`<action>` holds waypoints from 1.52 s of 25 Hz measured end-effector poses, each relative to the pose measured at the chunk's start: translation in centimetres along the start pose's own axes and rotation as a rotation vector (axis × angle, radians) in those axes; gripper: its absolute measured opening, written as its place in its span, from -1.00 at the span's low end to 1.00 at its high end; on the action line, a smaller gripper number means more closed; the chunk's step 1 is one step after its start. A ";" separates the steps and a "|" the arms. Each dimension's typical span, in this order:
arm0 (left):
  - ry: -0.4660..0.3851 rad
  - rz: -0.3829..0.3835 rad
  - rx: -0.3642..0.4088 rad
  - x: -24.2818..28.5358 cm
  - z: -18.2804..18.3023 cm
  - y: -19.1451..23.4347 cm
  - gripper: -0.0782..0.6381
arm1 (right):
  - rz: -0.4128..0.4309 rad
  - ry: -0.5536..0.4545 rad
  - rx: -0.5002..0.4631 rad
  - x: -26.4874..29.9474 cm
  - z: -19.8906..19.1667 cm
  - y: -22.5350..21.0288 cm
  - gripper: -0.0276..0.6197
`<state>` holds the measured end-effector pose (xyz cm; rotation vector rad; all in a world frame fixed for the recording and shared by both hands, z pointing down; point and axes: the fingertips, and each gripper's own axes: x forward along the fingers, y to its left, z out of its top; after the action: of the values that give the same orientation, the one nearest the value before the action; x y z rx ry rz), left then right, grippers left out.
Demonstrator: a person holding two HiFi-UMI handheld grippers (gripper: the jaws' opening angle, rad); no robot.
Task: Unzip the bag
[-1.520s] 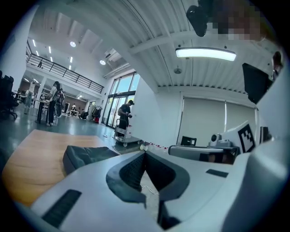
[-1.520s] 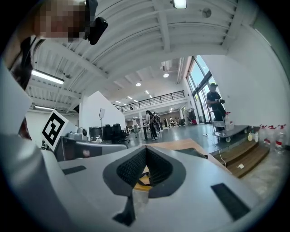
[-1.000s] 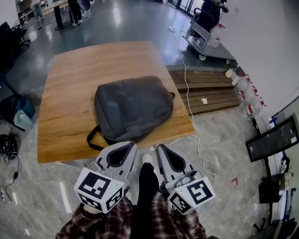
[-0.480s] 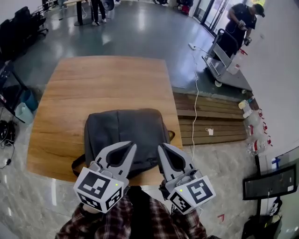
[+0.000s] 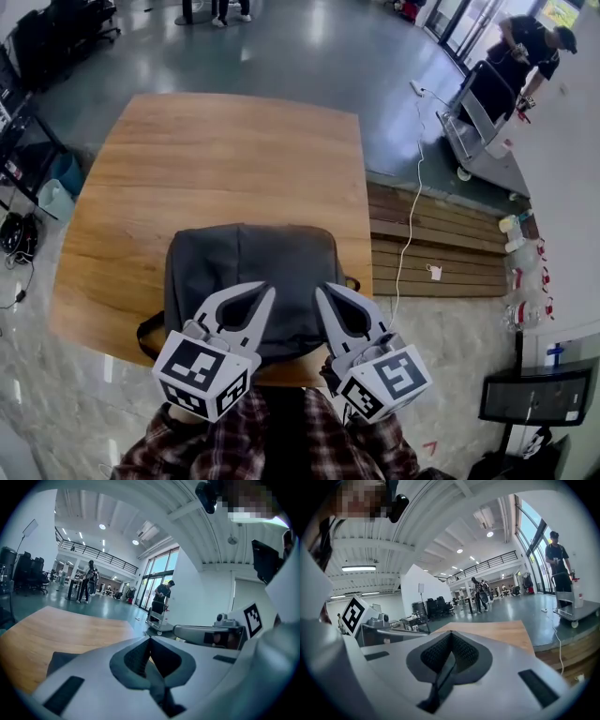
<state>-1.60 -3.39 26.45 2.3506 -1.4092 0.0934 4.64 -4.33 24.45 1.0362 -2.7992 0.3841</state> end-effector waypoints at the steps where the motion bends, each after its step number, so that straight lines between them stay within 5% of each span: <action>1: 0.010 0.000 -0.001 0.4 -0.1 0.3 -0.76 | 0.000 0.005 0.007 0.3 -0.1 -0.2 -0.91; 10: 0.174 0.041 -0.029 4.6 -5.4 4.8 -0.76 | -0.066 0.130 -0.008 3.6 -5.0 -4.9 -0.91; 23: 0.571 0.120 -0.052 11.0 -20.5 9.5 -0.76 | -0.147 0.574 -0.065 8.0 -21.3 -14.0 -0.91; 30: 0.649 0.139 -0.073 12.2 -23.3 11.0 -0.76 | -0.180 0.737 -0.116 8.7 -25.1 -15.2 -0.91; 38: 0.668 0.070 -0.176 12.6 -23.1 12.2 -0.76 | -0.193 0.796 -0.058 8.6 -25.7 -14.8 -0.91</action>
<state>-2.60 -10.41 54.56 1.8645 -1.1028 0.6754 8.76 -13.29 53.68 0.8716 -1.9776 0.5397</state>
